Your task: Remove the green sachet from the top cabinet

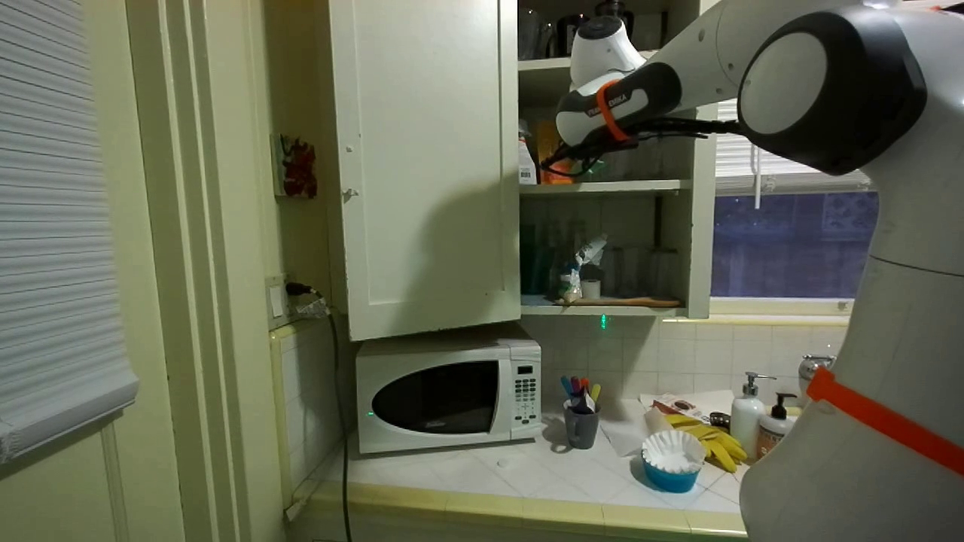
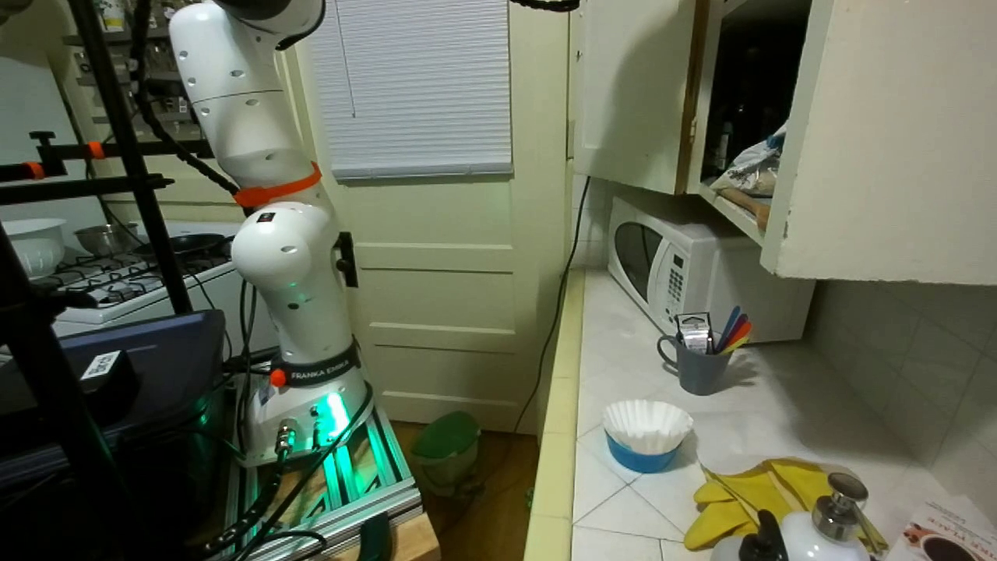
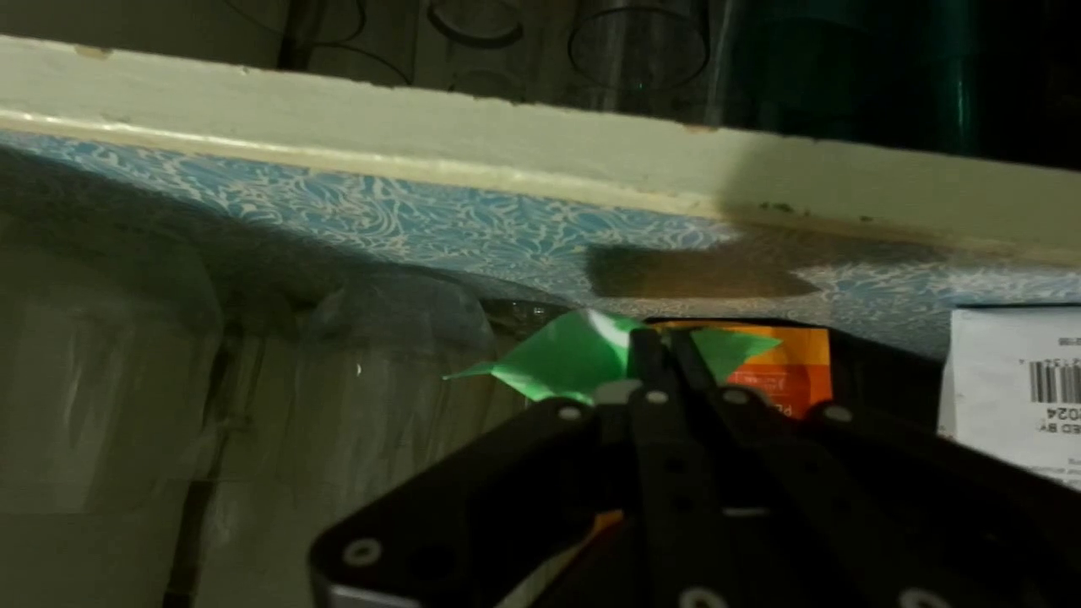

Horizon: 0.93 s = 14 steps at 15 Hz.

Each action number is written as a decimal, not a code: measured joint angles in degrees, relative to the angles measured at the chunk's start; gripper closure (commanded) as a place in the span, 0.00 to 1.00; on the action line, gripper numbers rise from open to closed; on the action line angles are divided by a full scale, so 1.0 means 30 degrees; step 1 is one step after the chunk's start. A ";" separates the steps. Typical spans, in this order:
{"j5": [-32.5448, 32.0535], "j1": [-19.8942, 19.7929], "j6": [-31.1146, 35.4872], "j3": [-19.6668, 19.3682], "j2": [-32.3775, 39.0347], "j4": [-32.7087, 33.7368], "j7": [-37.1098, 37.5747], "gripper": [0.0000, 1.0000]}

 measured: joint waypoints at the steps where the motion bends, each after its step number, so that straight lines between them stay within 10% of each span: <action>1: 0.0000 0.0001 0.0000 0.0000 0.0000 0.0000 0.0000 0.97; 14: 0.2845 0.1151 -0.0064 -0.0269 -0.2528 -0.2285 -0.2759 0.99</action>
